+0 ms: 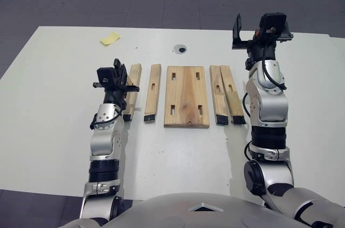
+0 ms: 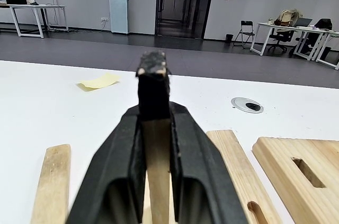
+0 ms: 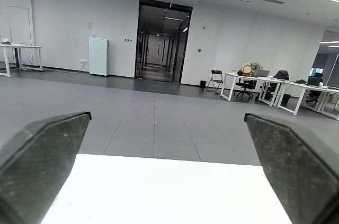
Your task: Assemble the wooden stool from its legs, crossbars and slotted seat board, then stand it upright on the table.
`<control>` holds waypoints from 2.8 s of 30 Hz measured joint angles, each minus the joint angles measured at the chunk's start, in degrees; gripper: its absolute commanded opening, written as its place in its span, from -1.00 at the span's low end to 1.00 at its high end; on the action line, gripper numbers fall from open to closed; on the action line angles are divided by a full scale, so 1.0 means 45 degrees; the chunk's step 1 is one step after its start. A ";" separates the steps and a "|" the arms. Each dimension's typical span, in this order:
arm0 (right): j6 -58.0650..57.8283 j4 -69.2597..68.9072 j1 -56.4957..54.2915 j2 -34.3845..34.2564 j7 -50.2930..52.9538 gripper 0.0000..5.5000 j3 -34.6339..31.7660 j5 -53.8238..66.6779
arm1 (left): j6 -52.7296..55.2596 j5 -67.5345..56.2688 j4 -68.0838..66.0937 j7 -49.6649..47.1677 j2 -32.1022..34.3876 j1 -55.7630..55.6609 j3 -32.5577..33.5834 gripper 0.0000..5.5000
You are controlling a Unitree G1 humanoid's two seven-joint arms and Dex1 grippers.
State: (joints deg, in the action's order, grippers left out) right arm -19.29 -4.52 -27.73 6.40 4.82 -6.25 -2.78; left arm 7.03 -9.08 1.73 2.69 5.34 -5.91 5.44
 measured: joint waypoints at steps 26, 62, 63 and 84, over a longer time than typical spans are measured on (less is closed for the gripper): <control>0.0298 0.0388 -0.0133 0.0053 0.0038 0.96 -0.0133 -0.0001 | 0.1348 0.0465 -0.0645 -0.0023 0.0146 0.0428 -0.0001 0.41; 0.0561 0.0728 -0.0320 0.0019 -0.0045 0.96 0.0067 0.0008 | 0.2020 -0.0977 -0.0305 0.0883 0.1991 -0.4112 0.1546 0.96; 0.0561 0.0728 -0.0319 0.0017 -0.0050 0.96 0.0067 0.0008 | 0.1966 -0.0925 -0.0504 0.0884 0.1937 -0.4059 0.1506 0.96; 0.0545 0.0745 -0.0305 -0.0020 -0.0082 0.96 0.0128 0.0005 | 0.0597 -0.0352 -0.2718 0.0996 0.1770 -0.4681 0.0922 0.96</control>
State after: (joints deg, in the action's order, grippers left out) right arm -16.84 -1.16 -29.10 6.31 4.45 -5.68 -2.76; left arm 9.72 -10.66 -10.50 7.17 13.30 -26.98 9.59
